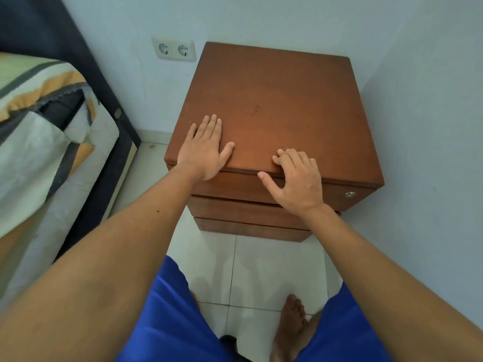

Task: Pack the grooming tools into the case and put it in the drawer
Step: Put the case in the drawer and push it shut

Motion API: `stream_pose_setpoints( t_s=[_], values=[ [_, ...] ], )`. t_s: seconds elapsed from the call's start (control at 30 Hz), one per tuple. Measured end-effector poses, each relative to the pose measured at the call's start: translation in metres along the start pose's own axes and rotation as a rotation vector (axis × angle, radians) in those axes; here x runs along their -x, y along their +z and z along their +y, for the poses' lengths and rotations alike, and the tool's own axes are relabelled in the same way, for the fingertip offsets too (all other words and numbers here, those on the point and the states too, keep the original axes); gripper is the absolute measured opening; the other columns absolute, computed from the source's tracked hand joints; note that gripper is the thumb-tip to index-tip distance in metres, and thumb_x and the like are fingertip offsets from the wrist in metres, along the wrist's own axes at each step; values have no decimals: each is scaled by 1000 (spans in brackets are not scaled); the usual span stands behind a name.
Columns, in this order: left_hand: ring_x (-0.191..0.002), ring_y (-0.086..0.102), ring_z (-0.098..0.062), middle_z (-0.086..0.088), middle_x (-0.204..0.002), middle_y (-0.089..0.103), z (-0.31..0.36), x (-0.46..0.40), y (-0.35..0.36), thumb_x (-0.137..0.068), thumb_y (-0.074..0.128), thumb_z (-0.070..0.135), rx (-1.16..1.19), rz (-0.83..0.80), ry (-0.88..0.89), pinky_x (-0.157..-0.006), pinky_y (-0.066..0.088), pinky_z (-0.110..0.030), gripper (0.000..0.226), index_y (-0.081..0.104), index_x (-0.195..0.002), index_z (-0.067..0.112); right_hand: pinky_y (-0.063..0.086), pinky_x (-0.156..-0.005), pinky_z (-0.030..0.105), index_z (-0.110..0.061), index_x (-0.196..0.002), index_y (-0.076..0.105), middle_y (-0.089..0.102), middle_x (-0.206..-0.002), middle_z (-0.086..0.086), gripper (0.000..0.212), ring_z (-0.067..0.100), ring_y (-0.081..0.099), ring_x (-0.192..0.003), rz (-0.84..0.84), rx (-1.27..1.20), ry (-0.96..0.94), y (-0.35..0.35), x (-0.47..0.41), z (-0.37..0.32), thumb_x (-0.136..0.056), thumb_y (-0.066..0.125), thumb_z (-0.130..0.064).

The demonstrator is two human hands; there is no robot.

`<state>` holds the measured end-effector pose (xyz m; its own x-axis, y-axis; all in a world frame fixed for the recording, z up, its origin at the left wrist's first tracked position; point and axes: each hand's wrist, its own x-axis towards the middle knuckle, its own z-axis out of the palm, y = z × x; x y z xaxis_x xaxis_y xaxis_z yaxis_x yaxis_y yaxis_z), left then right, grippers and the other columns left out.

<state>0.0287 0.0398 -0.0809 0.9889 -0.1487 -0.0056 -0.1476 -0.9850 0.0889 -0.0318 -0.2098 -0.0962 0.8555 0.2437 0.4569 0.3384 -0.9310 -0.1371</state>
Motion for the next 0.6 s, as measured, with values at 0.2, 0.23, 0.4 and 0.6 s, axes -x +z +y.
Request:
stream_pose_setpoints(
  t_s=[0.2, 0.23, 0.4, 0.6],
  values=[
    [-161, -5, -17, -3, -175, 0, -1, -1, 1, -104, 7, 62, -6, -3, 5, -131, 1, -43, 78, 3, -166, 14, 36, -118, 44, -15, -145, 53, 49, -153, 9, 62, 29, 42, -144, -282, 6, 203, -6, -55, 17, -103, 40, -58],
    [-160, -5, -17, -3, -174, 0, -1, -1, 1, -104, 7, 61, -7, -5, 7, -131, 1, -43, 78, 2, -166, 14, 27, -125, 44, -13, -155, 43, 37, -165, 10, 73, 28, 30, -155, -351, 14, 240, -6, -59, 22, -102, 36, -63],
    [-160, -5, -17, -3, -174, 0, 0, -2, 2, -104, 7, 61, 9, 1, 11, -131, 0, -43, 77, 2, -166, 14, 5, -132, 41, -13, -167, 10, 3, -176, 7, 90, 23, 0, -163, -458, 49, 250, -2, -57, 28, -100, 13, -73],
    [-160, -6, -16, -1, -174, 0, 0, -2, 5, -105, 7, 62, -7, 12, 7, -131, 0, -42, 77, 2, -166, 15, 5, -132, 42, -13, -167, 8, 1, -176, 7, 88, 23, -2, -163, -457, 69, 253, -5, -57, 23, -101, 10, -71]
  ],
)
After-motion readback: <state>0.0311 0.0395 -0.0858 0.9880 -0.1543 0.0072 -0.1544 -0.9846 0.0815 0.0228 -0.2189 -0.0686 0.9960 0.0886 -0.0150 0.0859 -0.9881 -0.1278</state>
